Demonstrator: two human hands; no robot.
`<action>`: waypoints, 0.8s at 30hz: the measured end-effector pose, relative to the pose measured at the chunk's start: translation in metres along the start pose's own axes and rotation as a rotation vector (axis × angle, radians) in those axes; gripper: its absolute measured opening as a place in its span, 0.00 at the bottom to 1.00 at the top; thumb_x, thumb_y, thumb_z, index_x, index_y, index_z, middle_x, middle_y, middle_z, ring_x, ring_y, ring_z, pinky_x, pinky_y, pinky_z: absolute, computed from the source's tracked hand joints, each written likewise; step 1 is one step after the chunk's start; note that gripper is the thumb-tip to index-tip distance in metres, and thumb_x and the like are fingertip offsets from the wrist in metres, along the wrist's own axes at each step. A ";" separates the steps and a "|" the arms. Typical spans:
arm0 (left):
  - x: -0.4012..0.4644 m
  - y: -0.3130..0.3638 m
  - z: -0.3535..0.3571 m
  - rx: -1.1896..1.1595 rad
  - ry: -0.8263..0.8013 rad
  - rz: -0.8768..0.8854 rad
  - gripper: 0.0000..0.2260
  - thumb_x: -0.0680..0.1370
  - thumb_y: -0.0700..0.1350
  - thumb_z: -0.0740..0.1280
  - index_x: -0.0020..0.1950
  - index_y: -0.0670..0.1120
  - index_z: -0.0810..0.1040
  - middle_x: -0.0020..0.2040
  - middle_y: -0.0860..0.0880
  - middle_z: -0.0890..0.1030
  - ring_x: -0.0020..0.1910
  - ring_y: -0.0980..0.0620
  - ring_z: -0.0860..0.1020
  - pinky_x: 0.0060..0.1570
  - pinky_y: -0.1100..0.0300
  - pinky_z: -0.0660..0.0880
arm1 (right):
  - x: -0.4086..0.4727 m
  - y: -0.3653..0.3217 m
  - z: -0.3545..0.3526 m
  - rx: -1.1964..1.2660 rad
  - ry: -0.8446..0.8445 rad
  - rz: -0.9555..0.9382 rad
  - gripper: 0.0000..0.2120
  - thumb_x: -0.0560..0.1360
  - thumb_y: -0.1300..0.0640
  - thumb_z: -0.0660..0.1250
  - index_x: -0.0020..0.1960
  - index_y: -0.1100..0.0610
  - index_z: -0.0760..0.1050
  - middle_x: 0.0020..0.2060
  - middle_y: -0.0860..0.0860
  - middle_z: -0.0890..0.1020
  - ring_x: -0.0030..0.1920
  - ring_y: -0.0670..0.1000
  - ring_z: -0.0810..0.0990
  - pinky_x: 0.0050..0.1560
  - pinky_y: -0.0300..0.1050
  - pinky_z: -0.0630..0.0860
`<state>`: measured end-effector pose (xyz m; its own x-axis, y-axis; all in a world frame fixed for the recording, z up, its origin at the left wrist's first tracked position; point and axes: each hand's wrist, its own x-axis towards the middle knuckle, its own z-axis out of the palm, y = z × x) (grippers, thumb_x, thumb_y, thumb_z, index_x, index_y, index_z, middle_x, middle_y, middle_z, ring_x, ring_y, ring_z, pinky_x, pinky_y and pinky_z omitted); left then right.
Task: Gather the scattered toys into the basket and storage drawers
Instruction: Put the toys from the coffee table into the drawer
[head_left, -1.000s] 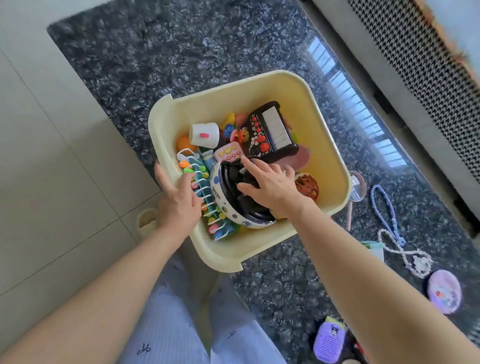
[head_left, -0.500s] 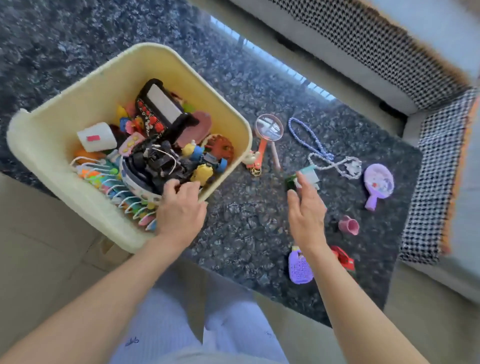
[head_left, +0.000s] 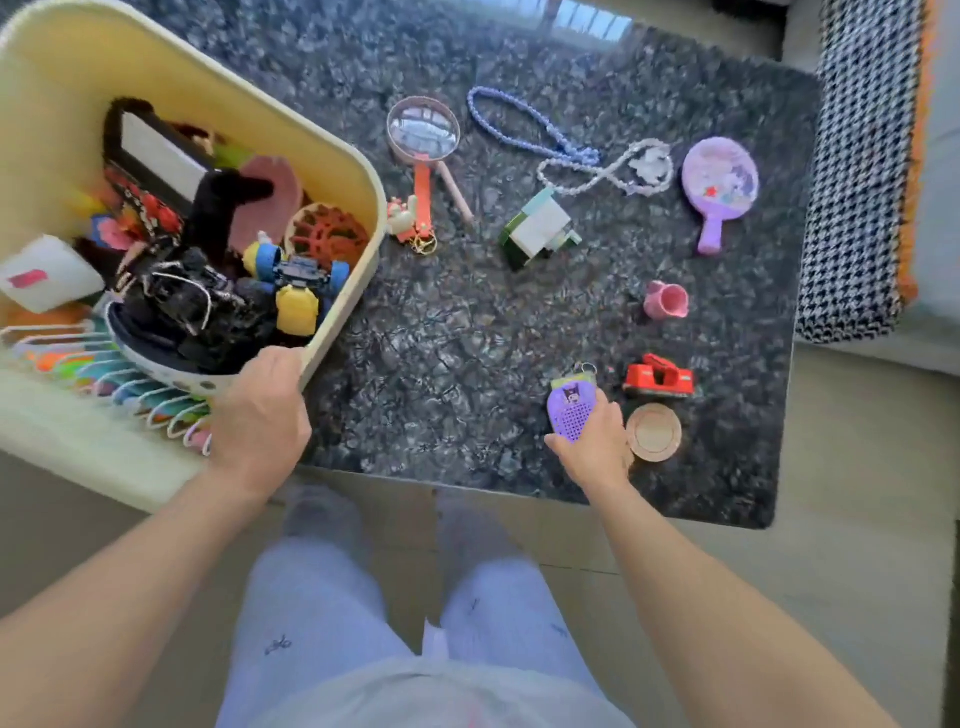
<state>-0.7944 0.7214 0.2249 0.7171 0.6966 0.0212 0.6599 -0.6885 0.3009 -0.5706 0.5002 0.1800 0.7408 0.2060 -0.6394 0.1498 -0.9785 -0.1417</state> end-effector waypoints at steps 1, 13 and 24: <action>-0.006 -0.001 0.001 0.004 -0.002 0.021 0.11 0.67 0.34 0.57 0.47 0.37 0.72 0.37 0.37 0.74 0.34 0.38 0.74 0.25 0.51 0.70 | 0.003 -0.001 0.004 0.005 0.006 0.030 0.42 0.67 0.50 0.74 0.73 0.55 0.55 0.68 0.56 0.64 0.69 0.59 0.64 0.66 0.60 0.64; -0.016 -0.002 0.004 -0.005 -0.031 0.051 0.11 0.70 0.35 0.55 0.48 0.38 0.74 0.38 0.42 0.75 0.35 0.41 0.75 0.26 0.54 0.71 | 0.044 -0.028 0.001 0.057 0.044 0.144 0.31 0.67 0.55 0.75 0.65 0.61 0.65 0.64 0.60 0.69 0.63 0.61 0.70 0.58 0.52 0.67; -0.017 -0.005 0.010 0.030 -0.017 0.060 0.11 0.69 0.36 0.53 0.49 0.43 0.69 0.38 0.45 0.75 0.36 0.46 0.75 0.31 0.57 0.74 | 0.021 -0.077 -0.028 0.606 0.068 -0.079 0.09 0.72 0.62 0.69 0.50 0.59 0.72 0.39 0.50 0.75 0.45 0.55 0.75 0.42 0.44 0.69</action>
<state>-0.8069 0.7109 0.2133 0.7593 0.6503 0.0226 0.6216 -0.7352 0.2705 -0.5482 0.5791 0.1986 0.7855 0.2574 -0.5627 -0.1779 -0.7770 -0.6038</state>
